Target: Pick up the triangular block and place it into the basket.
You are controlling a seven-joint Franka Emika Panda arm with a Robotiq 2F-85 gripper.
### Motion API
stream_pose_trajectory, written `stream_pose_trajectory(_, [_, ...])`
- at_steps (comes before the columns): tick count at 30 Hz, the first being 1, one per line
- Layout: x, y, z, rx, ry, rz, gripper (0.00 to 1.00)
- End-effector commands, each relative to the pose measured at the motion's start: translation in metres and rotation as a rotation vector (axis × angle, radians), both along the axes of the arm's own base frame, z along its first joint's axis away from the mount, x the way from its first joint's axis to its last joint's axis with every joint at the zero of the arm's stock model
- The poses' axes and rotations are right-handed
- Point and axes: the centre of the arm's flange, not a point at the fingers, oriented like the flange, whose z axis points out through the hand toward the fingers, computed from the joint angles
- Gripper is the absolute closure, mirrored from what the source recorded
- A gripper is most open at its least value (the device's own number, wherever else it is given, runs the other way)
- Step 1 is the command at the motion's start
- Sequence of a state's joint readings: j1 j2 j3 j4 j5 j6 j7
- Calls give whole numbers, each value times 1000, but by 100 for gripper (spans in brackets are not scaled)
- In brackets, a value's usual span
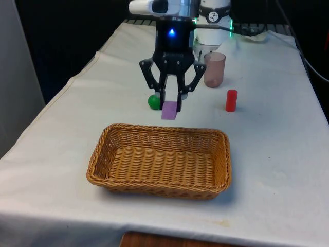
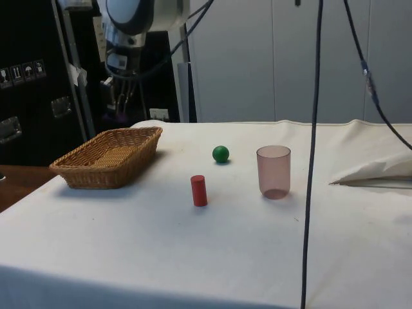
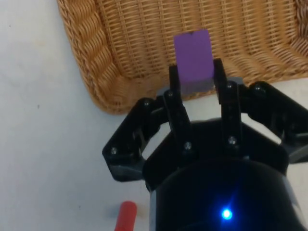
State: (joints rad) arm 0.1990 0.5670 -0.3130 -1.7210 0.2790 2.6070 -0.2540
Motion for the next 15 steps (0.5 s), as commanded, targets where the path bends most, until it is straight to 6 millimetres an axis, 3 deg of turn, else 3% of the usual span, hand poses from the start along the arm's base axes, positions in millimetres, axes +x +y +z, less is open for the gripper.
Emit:
stream_pose_trajectory(1, [5,0,-2,8,0,1,67])
stream_pose_trajectory(11, [30,-3,-29,-16,-20,-4,67])
stream_pose_trajectory(12, [27,-3,-25,-20,-14,-4,67])
stream_pose_trajectory(15, [32,-3,-40,-20,-22,-6,67])
